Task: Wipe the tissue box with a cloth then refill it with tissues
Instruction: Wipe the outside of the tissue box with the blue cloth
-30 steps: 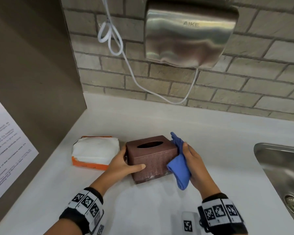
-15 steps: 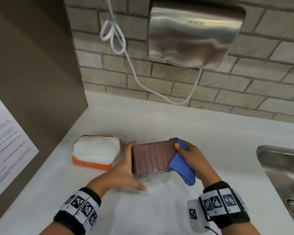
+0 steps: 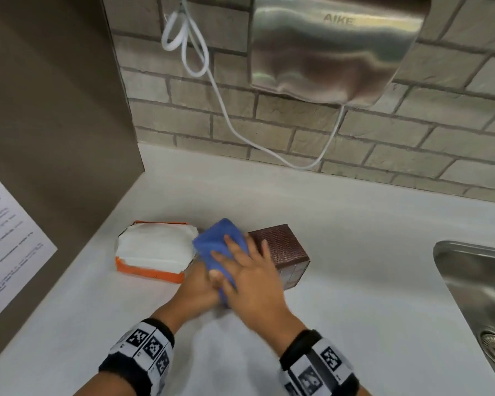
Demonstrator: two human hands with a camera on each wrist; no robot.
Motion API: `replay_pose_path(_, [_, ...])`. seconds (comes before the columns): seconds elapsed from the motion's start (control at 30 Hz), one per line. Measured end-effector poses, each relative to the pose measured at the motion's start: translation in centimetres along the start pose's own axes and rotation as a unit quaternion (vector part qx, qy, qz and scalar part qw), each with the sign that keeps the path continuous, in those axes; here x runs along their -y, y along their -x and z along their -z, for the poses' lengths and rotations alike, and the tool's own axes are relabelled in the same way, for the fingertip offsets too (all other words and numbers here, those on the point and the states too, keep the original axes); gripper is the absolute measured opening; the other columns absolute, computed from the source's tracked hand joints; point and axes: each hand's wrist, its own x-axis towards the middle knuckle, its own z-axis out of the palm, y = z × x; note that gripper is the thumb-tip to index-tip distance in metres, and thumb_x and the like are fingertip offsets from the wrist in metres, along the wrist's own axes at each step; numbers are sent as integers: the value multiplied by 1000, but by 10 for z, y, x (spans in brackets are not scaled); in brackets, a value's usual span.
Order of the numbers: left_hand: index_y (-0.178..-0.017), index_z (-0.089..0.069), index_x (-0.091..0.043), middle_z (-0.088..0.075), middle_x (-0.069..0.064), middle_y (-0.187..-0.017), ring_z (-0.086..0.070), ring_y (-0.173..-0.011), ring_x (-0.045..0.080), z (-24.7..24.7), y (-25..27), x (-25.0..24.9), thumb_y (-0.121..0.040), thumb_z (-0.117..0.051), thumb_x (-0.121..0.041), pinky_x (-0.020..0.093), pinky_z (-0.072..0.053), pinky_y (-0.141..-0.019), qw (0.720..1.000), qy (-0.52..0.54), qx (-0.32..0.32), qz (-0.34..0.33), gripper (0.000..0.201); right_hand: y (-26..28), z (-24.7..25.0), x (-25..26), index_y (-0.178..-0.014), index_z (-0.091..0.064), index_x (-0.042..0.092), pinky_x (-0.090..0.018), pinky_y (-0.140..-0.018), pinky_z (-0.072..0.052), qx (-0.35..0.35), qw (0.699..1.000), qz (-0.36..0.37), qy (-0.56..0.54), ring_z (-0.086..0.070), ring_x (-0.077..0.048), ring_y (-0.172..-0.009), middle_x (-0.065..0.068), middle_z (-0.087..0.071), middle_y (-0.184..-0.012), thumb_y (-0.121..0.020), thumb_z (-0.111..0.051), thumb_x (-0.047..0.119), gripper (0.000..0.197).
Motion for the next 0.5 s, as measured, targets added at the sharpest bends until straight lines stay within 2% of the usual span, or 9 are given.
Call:
replay_pose_path(0.07, [-113, -53, -31, -63, -17, -108, -57, -102, -13, 1, -3, 2, -53, -85, -27, 10, -46, -87, 999, 4, 32, -3, 68, -4, 7, -39, -136, -47, 36, -49, -113, -23, -22, 998, -59, 15, -40, -27, -135, 4, -44, -147, -92, -17, 50, 55])
replay_pose_path(0.1, [-121, -47, -34, -60, -19, -116, -56, -108, -10, 0, -5, 4, -50, -90, -25, 11, -45, -90, 999, 3, 39, 5, 83, -6, 12, -60, -141, -39, 36, -48, -115, -21, -25, 994, -101, 12, -33, -26, -139, 3, -38, -151, -92, -13, 50, 57])
replay_pose_path(0.17, [-125, -39, -40, -56, -21, -122, -54, -113, -8, -1, -7, 7, -47, -92, -26, 12, -44, -94, 999, -12, 33, 13, 95, -10, 20, -92, -148, -23, 33, -43, -119, -11, 9, 982, -187, -37, -17, -26, -146, 2, -26, -157, -98, -16, 48, 52])
replay_pose_path(0.23, [-126, -37, -41, -56, -20, -123, -53, -114, -6, -2, -8, 10, -46, -91, -30, 13, -42, -95, 999, -24, 28, 11, 97, -14, 19, -95, -149, -22, 30, -40, -119, -11, 8, 970, -234, -64, -16, -30, -145, -3, -27, -156, -101, -23, 44, 50])
replay_pose_path(0.3, [-128, -41, -38, -58, -19, -122, -54, -113, -7, -2, -8, 11, -48, -90, -33, 15, -43, -95, 999, -25, 23, 2, 94, -17, 14, -68, -145, -35, 23, -42, -115, -26, -25, 976, -215, 14, -30, -35, -140, -10, -41, -149, -99, -23, 44, 52])
replay_pose_path(0.37, [-124, -47, -33, -60, -20, -116, -54, -107, -14, -2, -7, 6, -59, -83, -36, 10, -45, -89, 1000, -11, 22, -1, 75, -18, 6, -23, -131, -55, 20, -43, -106, -41, -39, 988, -144, 31, -50, -34, -127, -12, -57, -135, -92, -24, 44, 55])
replay_pose_path(0.43, [-104, -54, -35, -60, -20, -97, -55, -92, -22, -1, -4, 1, -73, -64, -35, 4, -43, -76, 1000, -24, 14, -14, 33, -15, 0, 9, -123, -62, 25, -43, -101, -47, -14, 997, -73, 14, -57, -29, -120, -7, -62, -129, -87, -30, 45, 52])
replay_pose_path(0.47, [-98, -52, -39, -58, -22, -93, -55, -89, -23, 0, -4, -1, -75, -58, -35, 2, -41, -74, 999, -37, 7, -17, 25, -14, 2, 13, -123, -62, 28, -43, -102, -46, 7, 999, -53, 4, -57, -28, -121, -5, -61, -131, -86, -32, 45, 51])
replay_pose_path(0.5, [-100, -51, -41, -58, -24, -96, -54, -91, -22, 1, -4, -2, -74, -61, -36, 1, -40, -75, 999, -47, 9, -23, 27, -13, 3, 6, -126, -59, 29, -43, -103, -44, 4, 999, -39, 2, -55, -27, -123, -3, -59, -133, -87, -31, 46, 50])
